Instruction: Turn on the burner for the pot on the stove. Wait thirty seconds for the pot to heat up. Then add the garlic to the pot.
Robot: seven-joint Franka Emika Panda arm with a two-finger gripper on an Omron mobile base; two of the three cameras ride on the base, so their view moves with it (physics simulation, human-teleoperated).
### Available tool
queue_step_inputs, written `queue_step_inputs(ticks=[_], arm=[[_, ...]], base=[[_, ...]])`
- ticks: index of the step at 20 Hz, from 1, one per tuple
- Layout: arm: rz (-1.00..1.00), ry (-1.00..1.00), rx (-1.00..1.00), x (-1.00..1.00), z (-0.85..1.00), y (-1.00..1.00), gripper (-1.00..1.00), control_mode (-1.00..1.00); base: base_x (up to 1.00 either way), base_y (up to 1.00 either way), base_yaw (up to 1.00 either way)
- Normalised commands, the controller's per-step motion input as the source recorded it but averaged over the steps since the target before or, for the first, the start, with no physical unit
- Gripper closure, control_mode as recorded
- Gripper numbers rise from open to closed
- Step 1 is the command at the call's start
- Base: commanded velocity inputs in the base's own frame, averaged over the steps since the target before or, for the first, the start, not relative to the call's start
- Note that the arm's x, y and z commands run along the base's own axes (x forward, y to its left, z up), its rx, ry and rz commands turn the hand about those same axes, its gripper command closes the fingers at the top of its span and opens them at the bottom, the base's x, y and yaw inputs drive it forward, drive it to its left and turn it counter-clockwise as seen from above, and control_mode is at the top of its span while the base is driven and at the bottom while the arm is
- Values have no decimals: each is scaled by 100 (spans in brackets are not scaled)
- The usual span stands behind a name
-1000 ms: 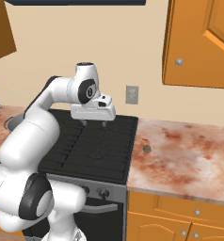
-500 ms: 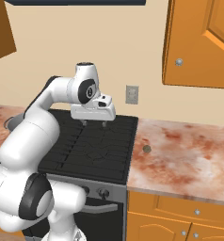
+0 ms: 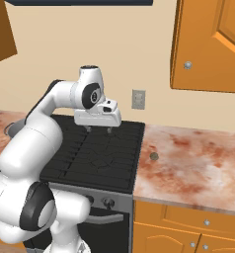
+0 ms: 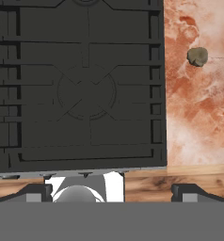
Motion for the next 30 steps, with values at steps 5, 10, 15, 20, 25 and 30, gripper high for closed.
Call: queue_step_inputs(ticks=[5,10,15,20,25,30], arm=[[0,0,0,0,0,0,-100,-100],[0,0,0,0,0,0,-100,-100],[0,0,0,0,0,0,-100,-100],[0,0,0,0,0,0,-100,-100],[0,0,0,0,0,0,-100,-100],[0,0,0,0,0,0,-100,-100]], base=[[0,0,0],[0,0,0],[0,0,0],[0,0,0],[0,0,0],[0,0,0]])
